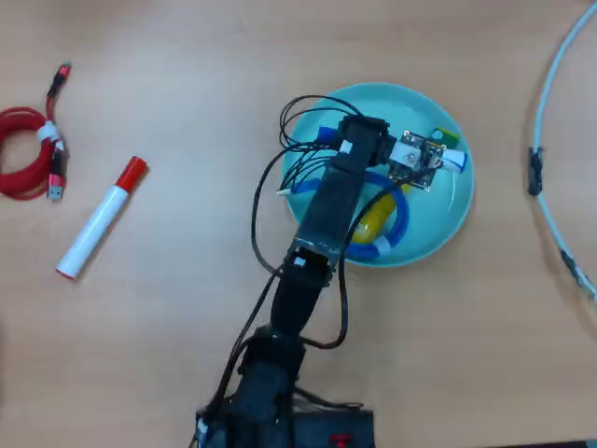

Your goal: Pick up the blue pen and put it in the green bowl

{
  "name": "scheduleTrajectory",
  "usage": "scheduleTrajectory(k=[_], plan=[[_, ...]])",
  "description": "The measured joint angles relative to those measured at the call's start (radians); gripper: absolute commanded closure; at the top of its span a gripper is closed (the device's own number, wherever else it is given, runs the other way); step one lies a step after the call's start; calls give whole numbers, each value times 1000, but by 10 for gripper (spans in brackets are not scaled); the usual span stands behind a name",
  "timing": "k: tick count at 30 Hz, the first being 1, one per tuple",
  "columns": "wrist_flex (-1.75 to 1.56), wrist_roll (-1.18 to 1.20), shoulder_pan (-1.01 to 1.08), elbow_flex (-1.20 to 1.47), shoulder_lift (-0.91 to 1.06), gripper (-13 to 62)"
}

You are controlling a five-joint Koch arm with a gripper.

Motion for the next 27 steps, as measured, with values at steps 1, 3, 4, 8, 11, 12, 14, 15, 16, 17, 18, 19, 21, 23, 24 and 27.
scheduleTrajectory(k=[1, 3, 4, 8, 11, 12, 14, 15, 16, 17, 18, 19, 21, 23, 24, 27], plan=[[0, -14, 2, 0, -6, 562], [0, -35, 2, -2, -28, 560], [0, -38, 2, 0, -40, 556], [0, -54, 2, -2, -72, 522], [-3, -54, 2, 0, -78, 489], [-3, -54, 2, 0, -78, 479], [-3, -55, 2, 0, -78, 459], [-3, -55, 2, 0, -78, 449], [-3, -55, 2, 0, -78, 439], [-3, -55, 2, 0, -78, 428], [-5, -55, 2, 0, -78, 416], [-3, -55, 2, 0, -78, 401], [-3, -55, 2, 0, -78, 369], [-5, -55, 2, -2, -78, 336], [-3, -55, 2, -2, -78, 318], [-3, -55, 2, -2, -78, 267]])
